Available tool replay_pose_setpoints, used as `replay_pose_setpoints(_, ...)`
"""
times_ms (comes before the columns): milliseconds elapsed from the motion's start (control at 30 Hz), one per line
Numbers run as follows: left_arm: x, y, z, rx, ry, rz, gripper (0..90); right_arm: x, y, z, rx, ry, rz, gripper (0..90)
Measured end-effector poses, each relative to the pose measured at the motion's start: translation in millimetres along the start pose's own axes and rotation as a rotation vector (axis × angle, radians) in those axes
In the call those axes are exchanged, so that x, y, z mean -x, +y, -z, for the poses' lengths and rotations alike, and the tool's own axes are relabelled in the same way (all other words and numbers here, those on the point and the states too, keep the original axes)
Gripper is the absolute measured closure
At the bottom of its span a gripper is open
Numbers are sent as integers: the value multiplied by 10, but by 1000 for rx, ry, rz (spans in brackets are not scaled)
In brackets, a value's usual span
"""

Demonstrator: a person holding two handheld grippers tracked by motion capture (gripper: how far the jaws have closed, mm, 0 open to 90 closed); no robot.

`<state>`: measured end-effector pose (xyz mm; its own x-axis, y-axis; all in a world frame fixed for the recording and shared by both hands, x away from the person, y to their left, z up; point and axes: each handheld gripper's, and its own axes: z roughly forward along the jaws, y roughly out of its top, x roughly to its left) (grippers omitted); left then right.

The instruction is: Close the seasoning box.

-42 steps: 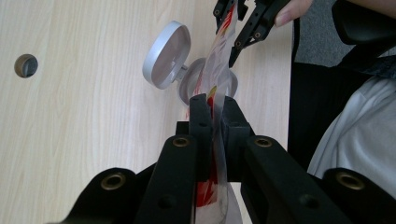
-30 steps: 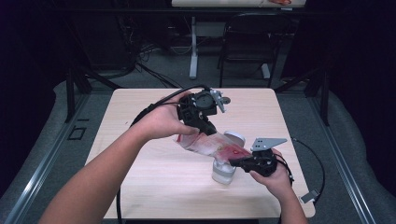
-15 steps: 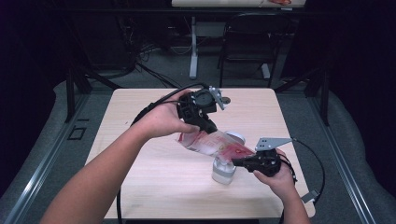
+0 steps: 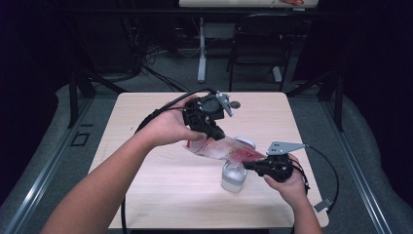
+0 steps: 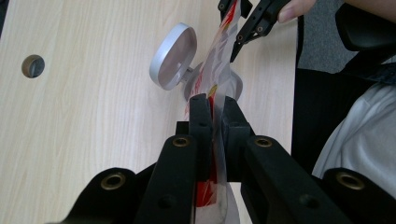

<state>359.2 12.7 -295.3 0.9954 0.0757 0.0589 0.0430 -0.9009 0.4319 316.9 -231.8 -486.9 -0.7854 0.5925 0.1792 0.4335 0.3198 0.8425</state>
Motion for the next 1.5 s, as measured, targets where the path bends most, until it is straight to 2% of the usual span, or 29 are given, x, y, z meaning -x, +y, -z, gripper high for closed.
replay_pose_setpoints(167, 10, 9, 25, -4, 6, -5, 861, 0, 16, -38, -2, 9, 4, 862)
replay_pose_setpoints(200, 19, 12, 25, 1, 5, 4, 861, 0, 21, -47, -5, 14, 7, 863)
replay_pose_setpoints(500, 45, 54, 42, -7, 8, -14, 862, -22, 28, -88, -26, 27, 16, 869)
replay_pose_setpoints(967, 58, 73, 67, -2, 6, -10, 862, -46, 29, -71, -53, 87, 25, 877)
replay_pose_setpoints(1167, 18, 60, 64, 5, -1, -8, 860, -23, 24, -29, -58, 117, 22, 885)
replay_pose_setpoints(1300, -18, 46, 52, 5, -4, -3, 860, -13, 26, -10, -62, 122, 20, 888)
replay_pose_setpoints(1500, -36, 20, 38, 19, -9, 6, 860, -8, 35, 22, -63, 101, 25, 888)
